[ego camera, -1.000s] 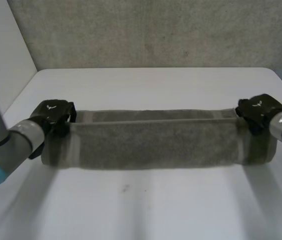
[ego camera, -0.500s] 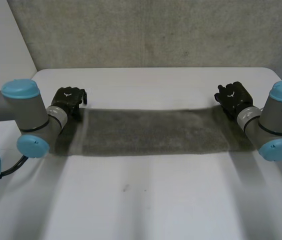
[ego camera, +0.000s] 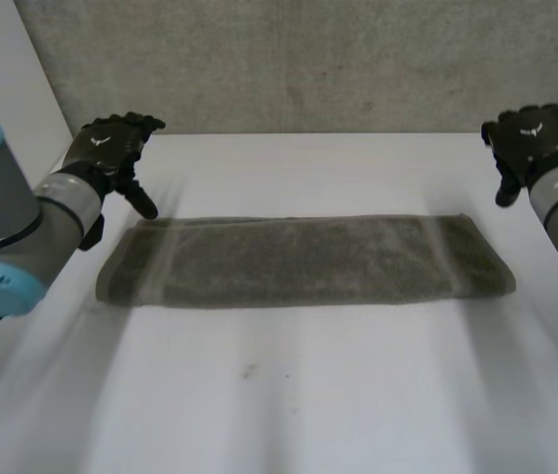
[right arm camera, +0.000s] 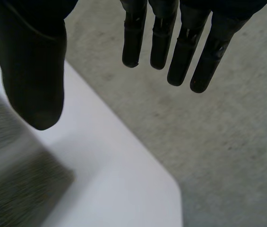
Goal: Fold the towel.
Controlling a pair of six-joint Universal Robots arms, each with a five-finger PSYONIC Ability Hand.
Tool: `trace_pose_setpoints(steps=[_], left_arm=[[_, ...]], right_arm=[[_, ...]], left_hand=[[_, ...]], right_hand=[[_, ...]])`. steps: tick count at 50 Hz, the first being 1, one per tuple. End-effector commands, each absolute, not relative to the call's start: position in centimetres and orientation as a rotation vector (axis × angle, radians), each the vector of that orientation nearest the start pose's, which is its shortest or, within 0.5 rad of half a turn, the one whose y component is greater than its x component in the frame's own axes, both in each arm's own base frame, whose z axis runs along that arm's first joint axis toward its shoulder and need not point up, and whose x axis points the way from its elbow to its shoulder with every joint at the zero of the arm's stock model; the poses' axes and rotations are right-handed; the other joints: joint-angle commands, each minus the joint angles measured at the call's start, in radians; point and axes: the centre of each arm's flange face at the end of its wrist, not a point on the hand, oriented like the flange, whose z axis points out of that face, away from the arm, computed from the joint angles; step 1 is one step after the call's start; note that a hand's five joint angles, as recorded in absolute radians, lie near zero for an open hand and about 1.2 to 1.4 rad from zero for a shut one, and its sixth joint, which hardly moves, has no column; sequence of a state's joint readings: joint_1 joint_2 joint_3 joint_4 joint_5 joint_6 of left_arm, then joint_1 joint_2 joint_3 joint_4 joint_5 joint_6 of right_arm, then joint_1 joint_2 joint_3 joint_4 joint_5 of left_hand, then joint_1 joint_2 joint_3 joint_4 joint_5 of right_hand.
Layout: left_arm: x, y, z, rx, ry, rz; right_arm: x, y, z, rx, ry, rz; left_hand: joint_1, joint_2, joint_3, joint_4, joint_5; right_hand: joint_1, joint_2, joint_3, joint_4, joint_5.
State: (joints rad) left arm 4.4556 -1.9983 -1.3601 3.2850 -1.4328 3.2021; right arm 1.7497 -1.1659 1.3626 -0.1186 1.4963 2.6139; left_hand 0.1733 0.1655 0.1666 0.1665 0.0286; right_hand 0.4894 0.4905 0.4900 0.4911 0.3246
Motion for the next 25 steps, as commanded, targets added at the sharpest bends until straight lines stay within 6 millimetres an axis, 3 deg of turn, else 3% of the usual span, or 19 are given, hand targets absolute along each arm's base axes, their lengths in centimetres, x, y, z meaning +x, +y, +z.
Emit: trace_pose_setpoints(steps=[1, 3, 12, 21, 25], left_arm=[[-23.0, -30.6, 23.5, 0.462, 2.527, -2.276], [-22.7, -29.3, 23.6, 0.454, 2.517, -2.299], [-22.5, -28.3, 22.6, 0.463, 2.457, -2.362], [-22.8, -27.6, 21.4, 0.486, 2.476, -2.351], [-22.8, -27.7, 21.3, 0.484, 2.47, -2.357]], right_arm=[[19.2, -33.1, 21.1, -0.963, 2.432, -1.995], [18.5, -32.9, 20.2, -0.953, 2.472, -1.945], [17.2, -32.4, 15.6, -0.961, 2.467, -1.798], [16.6, -33.4, 12.8, -0.958, 2.418, -1.858], [16.5, -33.8, 12.4, -0.961, 2.404, -1.89]], left_hand=[[0.001, 0.009, 0.008, 0.008, -0.029], [0.001, 0.009, 0.008, 0.008, -0.029], [0.001, 0.009, 0.008, 0.008, -0.029], [0.001, 0.009, 0.008, 0.008, -0.029], [0.001, 0.009, 0.008, 0.008, -0.029]], right_hand=[[-0.052, -0.053, -0.052, -0.053, -0.061], [-0.055, -0.056, -0.056, -0.057, -0.065], [-0.017, -0.018, -0.018, -0.019, -0.027], [0.174, 0.172, 0.173, 0.172, 0.164], [0.221, 0.22, 0.22, 0.219, 0.211]])
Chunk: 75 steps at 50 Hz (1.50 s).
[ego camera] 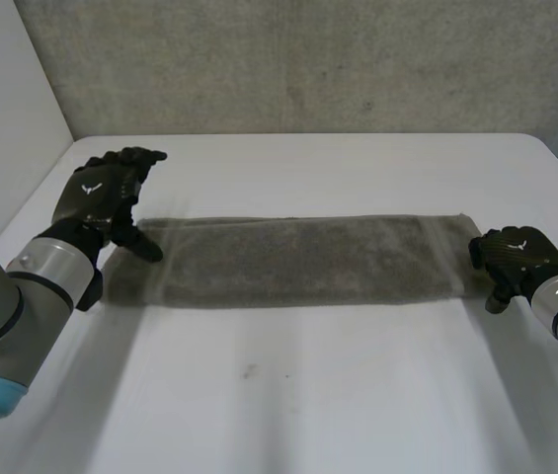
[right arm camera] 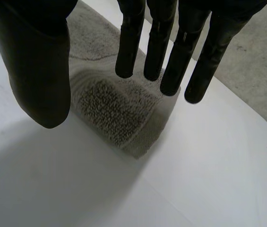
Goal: Fold the towel.
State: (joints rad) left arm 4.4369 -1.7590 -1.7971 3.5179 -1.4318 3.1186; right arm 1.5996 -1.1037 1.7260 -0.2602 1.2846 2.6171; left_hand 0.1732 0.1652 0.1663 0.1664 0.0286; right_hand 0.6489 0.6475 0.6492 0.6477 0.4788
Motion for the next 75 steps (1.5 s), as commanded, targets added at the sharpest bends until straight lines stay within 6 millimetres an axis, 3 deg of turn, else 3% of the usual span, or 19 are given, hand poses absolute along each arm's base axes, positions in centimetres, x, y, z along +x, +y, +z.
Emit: trace_pose_setpoints(steps=[1, 16, 20, 24, 29, 34, 38, 43, 45, 46, 48, 51, 53, 56, 68, 69, 70, 71, 75], left_arm=[[-22.8, -27.6, 21.1, 0.484, 2.474, -2.353], [-22.7, -27.4, 20.7, 0.487, 2.457, -2.368], [-22.7, -27.4, 20.6, 0.489, 2.459, -2.363], [-22.7, -27.4, 20.6, 0.487, 2.46, -2.364], [-22.7, -27.4, 20.6, 0.483, 2.458, -2.364], [-22.6, -27.5, 20.8, 0.471, 2.453, -2.372], [-22.5, -27.5, 20.8, 0.47, 2.454, -2.373], [-22.5, -27.5, 20.9, 0.468, 2.452, -2.374], [-22.5, -27.5, 20.8, 0.466, 2.455, -2.373], [-22.5, -27.5, 20.8, 0.466, 2.455, -2.373], [-22.5, -27.5, 20.8, 0.468, 2.455, -2.373], [-22.5, -27.4, 20.8, 0.47, 2.456, -2.371], [-22.5, -27.4, 20.7, 0.47, 2.457, -2.369], [-22.6, -27.3, 20.6, 0.474, 2.462, -2.366], [-22.7, -27.3, 20.4, 0.484, 2.465, -2.36], [-22.7, -27.3, 20.3, 0.486, 2.469, -2.356], [-22.7, -27.2, 20.2, 0.486, 2.472, -2.352], [-22.7, -27.2, 20.2, 0.486, 2.472, -2.352], [-22.7, -27.2, 20.2, 0.49, 2.473, -2.35]], right_arm=[[16.5, -33.9, 12.2, -0.96, 2.403, -1.895], [16.0, -35.1, 10.8, -0.953, 2.418, -1.897], [15.8, -35.6, 10.6, -0.957, 2.404, -1.933], [15.3, -36.5, 11.2, -0.926, 2.41, -1.995], [11.6, -38.5, 12.3, -0.823, 2.584, -2.098], [4.2, -40.5, 14.0, -0.931, 2.928, -2.145], [4.2, -40.7, 14.7, -1.077, 2.934, -2.132], [10.2, -40.3, 20.1, -1.027, 2.591, -2.38], [16.3, -38.6, 22.1, -1.021, 2.33, -2.41], [16.3, -38.6, 22.1, -1.021, 2.329, -2.409], [23.0, -35.8, 22.5, -1.106, 2.094, -2.349], [26.4, -33.9, 22.2, -1.175, 1.993, -2.299], [31.9, -30.0, 20.5, -1.302, 1.844, -2.183], [35.8, -26.5, 18.5, -1.395, 1.748, -2.075], [40.7, -19.1, 12.3, -1.574, 1.636, -1.822], [40.6, -19.1, 12.1, -1.583, 1.645, -1.816], [40.6, -19.1, 12.1, -1.583, 1.645, -1.816], [40.6, -19.1, 12.3, -1.582, 1.658, -1.822], [40.1, -19.6, 13.9, -1.535, 1.664, -1.858]], left_hand=[[0.001, 0.009, 0.008, 0.008, -0.029], [0.001, 0.009, 0.008, 0.008, -0.029], [0.001, 0.009, 0.008, 0.008, -0.029], [0.001, 0.009, 0.008, 0.008, -0.029], [0.001, 0.009, 0.008, 0.008, -0.029], [0.001, 0.009, 0.008, 0.008, -0.029], [0.001, 0.009, 0.008, 0.008, -0.029], [0.001, 0.009, 0.008, 0.008, -0.029], [0.001, 0.009, 0.008, 0.008, -0.029], [0.001, 0.009, 0.008, 0.008, -0.029], [0.001, 0.009, 0.008, 0.008, -0.029], [0.001, 0.009, 0.008, 0.008, -0.029], [0.001, 0.009, 0.008, 0.008, -0.029], [0.001, 0.009, 0.008, 0.008, -0.029], [0.001, 0.009, 0.008, 0.008, -0.029], [0.001, 0.009, 0.008, 0.008, -0.029], [0.001, 0.009, 0.008, 0.008, -0.029], [0.001, 0.009, 0.008, 0.008, -0.029], [0.001, 0.009, 0.008, 0.008, -0.029]], right_hand=[[0.061, 0.063, 0.061, 0.063, 0.057], [0.161, 0.163, 0.161, 0.162, 0.157], [0.652, 0.653, 0.652, 0.653, 0.648], [0.747, 0.749, 0.747, 0.749, 0.743], [0.747, 0.749, 0.747, 0.749, 0.743], [0.747, 0.749, 0.747, 0.749, 0.743], [0.747, 0.749, 0.747, 0.749, 0.743], [0.747, 0.749, 0.747, 0.749, 0.743], [0.747, 0.749, 0.747, 0.749, 0.743], [0.747, 0.749, 0.747, 0.749, 0.743], [0.747, 0.749, 0.747, 0.749, 0.743], [0.747, 0.749, 0.747, 0.749, 0.743], [0.747, 0.749, 0.747, 0.749, 0.743], [0.747, 0.749, 0.747, 0.749, 0.743], [0.74, 0.741, 0.739, 0.741, 0.735], [0.193, 0.195, 0.193, 0.194, 0.189], [0.188, 0.189, 0.187, 0.189, 0.183], [-0.455, -0.453, -0.455, -0.454, -0.459], [-0.474, -0.473, -0.475, -0.473, -0.479]])
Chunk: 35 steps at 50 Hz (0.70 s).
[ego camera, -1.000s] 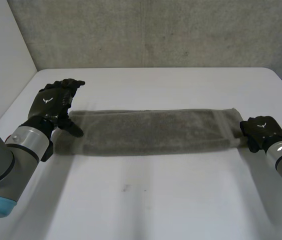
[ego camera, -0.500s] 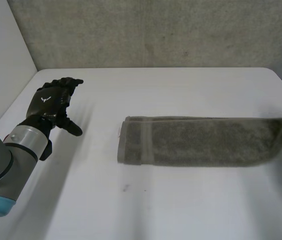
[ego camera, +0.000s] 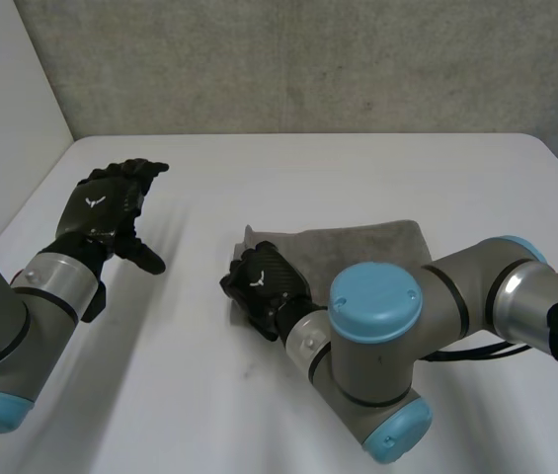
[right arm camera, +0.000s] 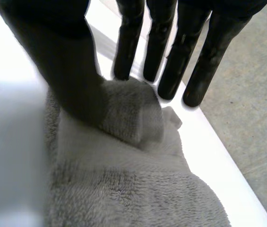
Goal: Fold the towel.
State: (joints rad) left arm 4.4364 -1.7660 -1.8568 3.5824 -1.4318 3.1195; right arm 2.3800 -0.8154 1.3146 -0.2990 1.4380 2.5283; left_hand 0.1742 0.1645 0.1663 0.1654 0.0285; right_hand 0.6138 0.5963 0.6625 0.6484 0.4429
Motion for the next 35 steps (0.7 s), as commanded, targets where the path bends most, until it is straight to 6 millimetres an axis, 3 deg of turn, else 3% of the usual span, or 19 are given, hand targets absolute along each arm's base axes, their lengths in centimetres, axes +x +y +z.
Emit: trace_pose_setpoints(steps=[1, 2, 3, 5, 6, 8, 9, 10, 12, 14, 19, 25, 31, 33, 34, 35], left_arm=[[-22.7, -27.2, 20.2, 0.49, 2.473, -2.35], [-22.7, -27.2, 20.2, 0.488, 2.473, -2.35], [-22.7, -27.2, 20.1, 0.49, 2.473, -2.347], [-22.7, -27.1, 20.0, 0.492, 2.476, -2.346], [-22.7, -27.1, 20.0, 0.492, 2.476, -2.345], [-22.7, -27.1, 20.0, 0.494, 2.478, -2.344], [-22.7, -27.1, 20.0, 0.492, 2.474, -2.347], [-22.8, -27.1, 20.0, 0.494, 2.471, -2.352], [-22.9, -27.1, 20.1, 0.497, 2.467, -2.359], [-22.9, -27.0, 20.0, 0.502, 2.466, -2.362], [-23.1, -26.8, 19.8, 0.51, 2.475, -2.356], [-23.3, -26.6, 19.7, 0.52, 2.468, -2.371], [-23.7, -26.2, 19.7, 0.534, 2.478, -2.371], [-23.8, -26.0, 19.7, 0.543, 2.486, -2.367], [-24.0, -25.9, 19.7, 0.552, 2.491, -2.365], [-24.1, -25.8, 19.7, 0.554, 2.494, -2.366]], right_arm=[[39.7, -19.7, 15.7, -1.5, 1.655, -1.897], [38.8, -20.2, 17.0, -1.45, 1.681, -1.922], [38.8, -20.2, 17.0, -1.449, 1.681, -1.922], [35.4, -22.7, 18.4, -1.301, 1.81, -1.941], [35.3, -22.7, 18.4, -1.3, 1.811, -1.941], [32.2, -24.5, 18.6, -1.151, 1.935, -1.926], [32.2, -24.5, 18.6, -1.151, 1.936, -1.926], [30.9, -25.0, 18.6, -1.092, 1.985, -1.918], [29.7, -25.3, 18.0, -1.055, 2.038, -1.893], [27.1, -26.0, 16.4, -1.008, 2.152, -1.852], [24.2, -26.7, 14.4, -0.953, 2.279, -1.792], [21.9, -27.1, 12.6, -0.907, 2.297, -1.79], [21.7, -27.2, 11.8, -0.904, 2.238, -1.828], [21.8, -27.4, 11.8, -0.899, 2.189, -1.854], [21.8, -27.4, 11.8, -0.899, 2.189, -1.854], [21.8, -27.5, 11.9, -0.894, 2.178, -1.862]], left_hand=[[0.0, 0.01, 0.008, 0.009, -0.029], [0.0, 0.01, 0.008, 0.009, -0.029], [0.0, 0.01, 0.008, 0.009, -0.029], [0.0, 0.01, 0.008, 0.009, -0.029], [0.0, 0.01, 0.008, 0.009, -0.029], [0.0, 0.01, 0.008, 0.009, -0.029], [0.0, 0.01, 0.008, 0.009, -0.029], [0.0, 0.01, 0.008, 0.009, -0.029], [0.0, 0.01, 0.008, 0.009, -0.029], [0.0, 0.01, 0.008, 0.009, -0.029], [0.0, 0.01, 0.008, 0.009, -0.029], [0.0, 0.01, 0.008, 0.009, -0.029], [0.0, 0.01, 0.008, 0.009, -0.029], [0.0, 0.01, 0.008, 0.009, -0.029], [0.0, 0.01, 0.008, 0.009, -0.029], [0.0, 0.01, 0.008, 0.009, -0.029]], right_hand=[[-0.439, -0.422, -0.488, -0.474, -0.443], [-0.439, -0.422, -0.488, -0.474, -0.443], [-0.439, -0.422, -0.488, -0.474, -0.443], [-0.439, -0.422, -0.488, -0.474, -0.443], [-0.439, -0.422, -0.488, -0.474, -0.443], [-0.439, -0.422, -0.488, -0.474, -0.443], [-0.439, -0.422, -0.488, -0.474, -0.443], [-0.439, -0.422, -0.488, -0.474, -0.443], [-0.439, -0.422, -0.488, -0.474, -0.443], [-0.439, -0.422, -0.488, -0.474, -0.443], [-0.368, -0.351, -0.417, -0.403, -0.372], [-0.195, -0.177, -0.243, -0.229, -0.198], [0.0, 0.017, -0.049, -0.035, -0.004], [0.283, 0.3, 0.234, 0.248, 0.279], [0.284, 0.302, 0.236, 0.25, 0.281], [0.517, 0.534, 0.468, 0.482, 0.513]])
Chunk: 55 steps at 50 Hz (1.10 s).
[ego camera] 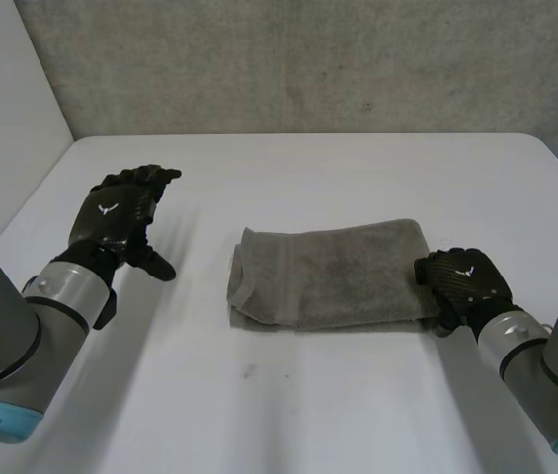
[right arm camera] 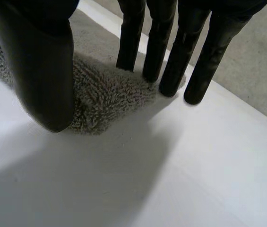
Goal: Fold the towel.
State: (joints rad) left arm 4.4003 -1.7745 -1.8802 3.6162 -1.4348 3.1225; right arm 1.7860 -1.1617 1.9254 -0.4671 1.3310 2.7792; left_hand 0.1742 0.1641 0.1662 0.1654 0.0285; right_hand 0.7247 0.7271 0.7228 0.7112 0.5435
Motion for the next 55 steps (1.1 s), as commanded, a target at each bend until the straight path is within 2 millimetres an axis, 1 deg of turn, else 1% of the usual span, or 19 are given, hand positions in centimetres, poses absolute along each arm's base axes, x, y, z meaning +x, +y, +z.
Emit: trace_pose_setpoints(steps=[1, 7, 10, 12, 14, 15, 16, 17, 20, 23, 25, 28, 30, 32, 36, 43, 47, 49, 55], left_arm=[[-24.1, -25.8, 19.7, 0.554, 2.494, -2.366], [-24.1, -25.6, 20.6, 0.557, 2.518, -2.343], [-24.5, -25.5, 22.4, 0.568, 2.516, -2.357], [-24.7, -25.5, 23.3, 0.57, 2.517, -2.364], [-24.8, -25.5, 24.0, 0.566, 2.526, -2.367], [-24.9, -25.7, 24.9, 0.556, 2.529, -2.379], [-25.0, -25.9, 25.7, 0.539, 2.541, -2.385], [-25.0, -25.9, 25.7, 0.538, 2.542, -2.385], [-25.0, -26.2, 26.5, 0.481, 2.572, -2.384], [-24.9, -26.5, 26.8, 0.427, 2.574, -2.384], [-24.9, -26.7, 26.9, 0.41, 2.563, -2.386], [-25.1, -27.2, 26.6, 0.395, 2.563, -2.371], [-25.3, -27.7, 26.5, 0.393, 2.562, -2.371], [-25.4, -28.0, 26.4, 0.391, 2.562, -2.37], [-26.0, -28.6, 26.3, 0.4, 2.567, -2.376], [-29.9, -28.4, 24.4, 0.537, 2.643, -2.352], [-31.7, -27.8, 22.5, 0.605, 2.708, -2.283], [-32.6, -27.5, 19.9, 0.624, 2.764, -2.173], [-32.7, -27.0, 16.3, 0.61, 2.807, -2.007]], right_arm=[[21.7, -27.7, 12.1, -0.888, 2.176, -1.879], [22.1, -28.7, 13.8, -0.917, 2.127, -1.985], [23.0, -30.0, 16.4, -0.969, 2.039, -2.09], [24.6, -29.6, 17.3, -1.02, 1.97, -2.102], [29.9, -27.5, 19.1, -1.139, 1.78, -2.067], [29.9, -27.5, 19.1, -1.139, 1.779, -2.066], [32.7, -26.0, 19.1, -1.204, 1.703, -2.008], [32.8, -25.9, 19.1, -1.204, 1.702, -2.007], [38.3, -22.1, 17.2, -1.374, 1.61, -1.798], [39.5, -21.0, 16.0, -1.436, 1.599, -1.709], [41.2, -19.4, 13.4, -1.56, 1.601, -1.572], [41.3, -19.3, 13.3, -1.586, 1.613, -1.562], [40.7, -20.2, 15.8, -1.519, 1.669, -1.622], [40.2, -20.6, 17.2, -1.448, 1.703, -1.658], [37.3, -22.2, 19.9, -1.15, 1.857, -1.68], [32.9, -25.6, 20.9, -0.85, 2.001, -1.68], [32.1, -26.8, 19.8, -0.761, 2.063, -1.634], [32.1, -27.1, 18.8, -0.76, 2.09, -1.609], [32.7, -28.1, 15.8, -0.794, 2.187, -1.491]], left_hand=[[0.0, 0.01, 0.008, 0.009, -0.029], [0.0, 0.01, 0.008, 0.009, -0.029], [0.0, 0.01, 0.008, 0.009, -0.029], [0.0, 0.01, 0.008, 0.009, -0.029], [0.0, 0.01, 0.008, 0.009, -0.029], [0.0, 0.01, 0.008, 0.009, -0.029], [0.0, 0.01, 0.008, 0.009, -0.029], [0.0, 0.01, 0.008, 0.009, -0.029], [0.0, 0.01, 0.008, 0.009, -0.029], [0.0, 0.01, 0.008, 0.009, -0.029], [0.0, 0.01, 0.008, 0.009, -0.029], [0.0, 0.01, 0.008, 0.009, -0.029], [0.0, 0.01, 0.008, 0.009, -0.029], [0.0, 0.01, 0.008, 0.009, -0.029], [0.001, 0.011, 0.009, 0.01, -0.028], [0.01, 0.02, 0.018, 0.019, -0.019], [0.01, 0.02, 0.018, 0.019, -0.019], [0.01, 0.02, 0.018, 0.019, -0.019], [0.007, 0.017, 0.015, 0.016, -0.022]], right_hand=[[0.669, 0.666, 0.671, 0.682, 0.676], [0.672, 0.669, 0.673, 0.685, 0.678], [0.672, 0.669, 0.673, 0.685, 0.678], [0.672, 0.669, 0.673, 0.685, 0.678], [0.672, 0.669, 0.673, 0.685, 0.678], [0.672, 0.669, 0.673, 0.685, 0.678], [0.672, 0.669, 0.673, 0.685, 0.678], [0.672, 0.669, 0.673, 0.685, 0.678], [0.672, 0.669, 0.673, 0.685, 0.678], [0.672, 0.669, 0.673, 0.685, 0.678], [0.672, 0.669, 0.673, 0.685, 0.678], [0.564, 0.562, 0.566, 0.577, 0.571], [-0.445, -0.447, -0.443, -0.431, -0.438], [-0.55, -0.553, -0.548, -0.537, -0.543], [-0.55, -0.553, -0.548, -0.537, -0.543], [-0.55, -0.553, -0.548, -0.537, -0.543], [-0.55, -0.553, -0.548, -0.537, -0.543], [-0.55, -0.553, -0.548, -0.537, -0.543], [-0.55, -0.553, -0.548, -0.537, -0.543]])
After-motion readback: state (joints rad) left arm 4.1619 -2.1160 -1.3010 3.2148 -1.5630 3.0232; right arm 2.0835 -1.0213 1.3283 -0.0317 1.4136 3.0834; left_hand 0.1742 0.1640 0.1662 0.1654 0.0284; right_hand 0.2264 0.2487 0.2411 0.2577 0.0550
